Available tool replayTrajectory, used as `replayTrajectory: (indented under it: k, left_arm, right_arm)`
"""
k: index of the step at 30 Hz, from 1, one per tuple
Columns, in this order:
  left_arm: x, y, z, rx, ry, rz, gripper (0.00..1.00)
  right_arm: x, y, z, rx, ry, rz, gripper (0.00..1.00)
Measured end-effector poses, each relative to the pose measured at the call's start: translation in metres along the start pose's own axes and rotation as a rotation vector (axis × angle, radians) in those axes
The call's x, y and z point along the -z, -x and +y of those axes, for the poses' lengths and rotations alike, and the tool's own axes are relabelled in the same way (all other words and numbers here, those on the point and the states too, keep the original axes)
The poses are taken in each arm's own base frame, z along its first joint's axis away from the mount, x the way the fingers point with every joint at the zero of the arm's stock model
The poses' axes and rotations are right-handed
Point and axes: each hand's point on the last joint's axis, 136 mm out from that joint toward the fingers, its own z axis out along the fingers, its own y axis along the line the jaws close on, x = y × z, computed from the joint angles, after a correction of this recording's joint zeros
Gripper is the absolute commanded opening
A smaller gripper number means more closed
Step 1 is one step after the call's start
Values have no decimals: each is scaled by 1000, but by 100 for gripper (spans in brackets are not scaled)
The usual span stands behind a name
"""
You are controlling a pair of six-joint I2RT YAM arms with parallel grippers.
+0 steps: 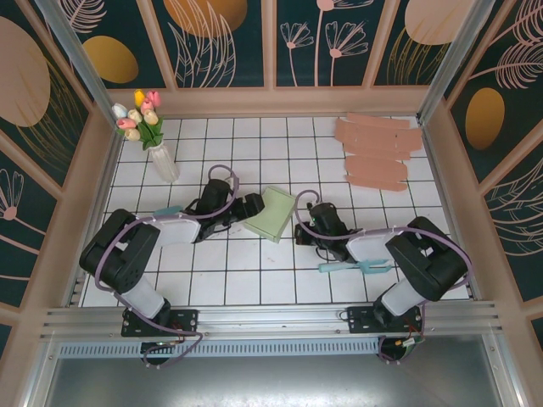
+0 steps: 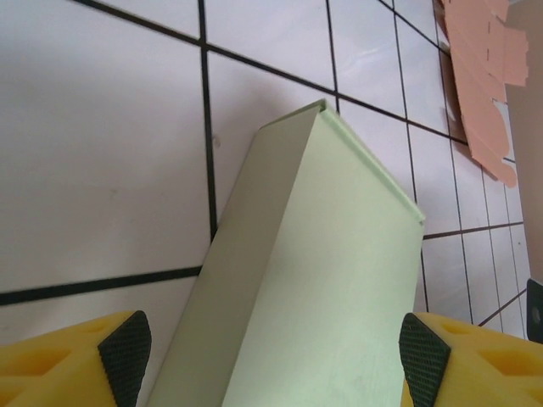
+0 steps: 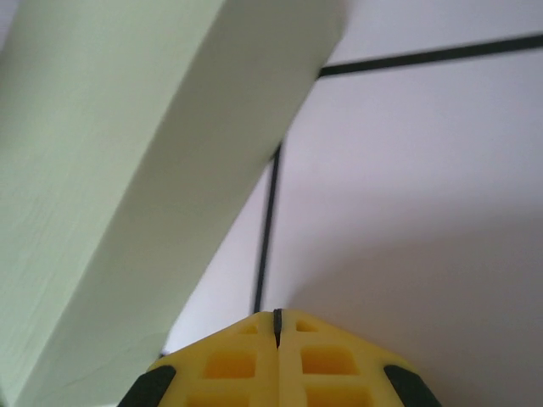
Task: Fold the paper box
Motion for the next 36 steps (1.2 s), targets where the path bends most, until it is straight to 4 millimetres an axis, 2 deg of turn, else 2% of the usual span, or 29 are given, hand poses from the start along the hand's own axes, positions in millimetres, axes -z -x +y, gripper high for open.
replayTrajectory:
  k: [7,17,27,36]
  left_arm:
    - [1,-13,10,20,12,17,79]
    - [-2,-37,-3,18,-30,32,79]
    - [4,-35,1,78,-43,-130,79]
    - [4,-22,7,140,-21,-212,78]
  right_arm:
    - [-1,-18,31,14,78,21,0]
    - [-5,-23,44,8,96,22,0]
    - [-10,-26,55,-97,149,-8,0]
    - [-19,-25,64,-162,134,-84,0]
